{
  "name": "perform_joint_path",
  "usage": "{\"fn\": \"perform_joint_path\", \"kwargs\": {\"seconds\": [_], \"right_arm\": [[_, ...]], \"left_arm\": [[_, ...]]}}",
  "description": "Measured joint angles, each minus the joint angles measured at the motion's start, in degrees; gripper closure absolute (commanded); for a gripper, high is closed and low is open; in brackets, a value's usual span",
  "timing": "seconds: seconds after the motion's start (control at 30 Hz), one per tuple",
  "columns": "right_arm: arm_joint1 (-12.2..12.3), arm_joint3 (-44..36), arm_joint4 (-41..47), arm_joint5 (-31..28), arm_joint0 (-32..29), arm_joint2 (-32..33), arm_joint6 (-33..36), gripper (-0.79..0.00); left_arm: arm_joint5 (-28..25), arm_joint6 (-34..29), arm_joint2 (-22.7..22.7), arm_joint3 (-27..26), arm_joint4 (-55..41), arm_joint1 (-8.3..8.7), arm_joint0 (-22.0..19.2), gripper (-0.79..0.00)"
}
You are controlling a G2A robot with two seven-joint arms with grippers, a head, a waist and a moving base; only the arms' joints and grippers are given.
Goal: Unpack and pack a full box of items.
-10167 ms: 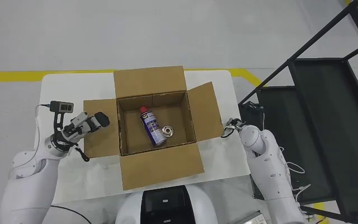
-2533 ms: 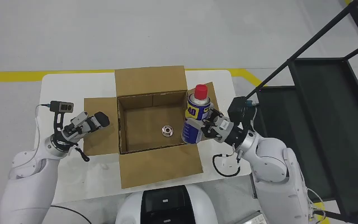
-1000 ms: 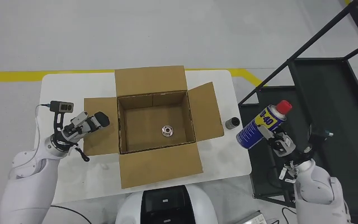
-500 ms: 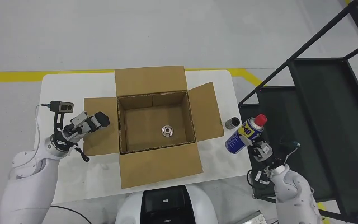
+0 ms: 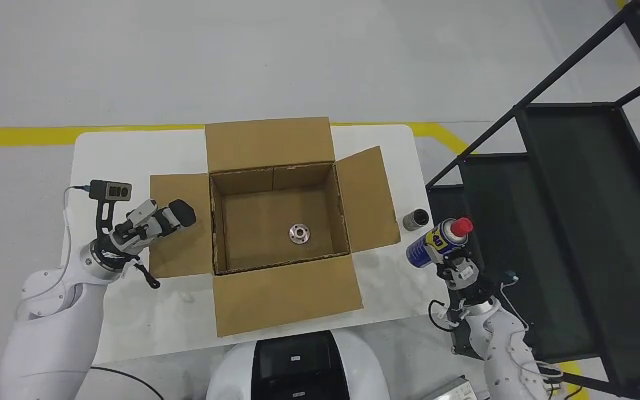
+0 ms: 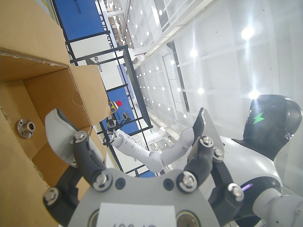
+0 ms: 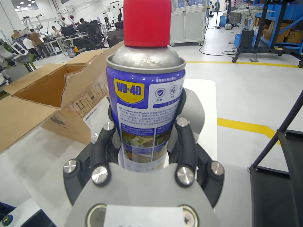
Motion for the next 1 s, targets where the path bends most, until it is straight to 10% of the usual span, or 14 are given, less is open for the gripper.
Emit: {"fn": "perform_joint_path", "kwargs": {"seconds": [0.53,1.0], "right_arm": [[-0.1,-0.1,1.1,0.7,0.1,-0.3,1.4,0.000],[-0.9,15.1,0.9,19.4,6.6,-7.0,-7.1,0.000]], "left_arm": [[0.0,0.0,0.0,0.0,0.0,0.00,0.0,-0.785],[0.0,0.0,0.0,0.0,0.0,0.00,0.0,-0.785]]}}
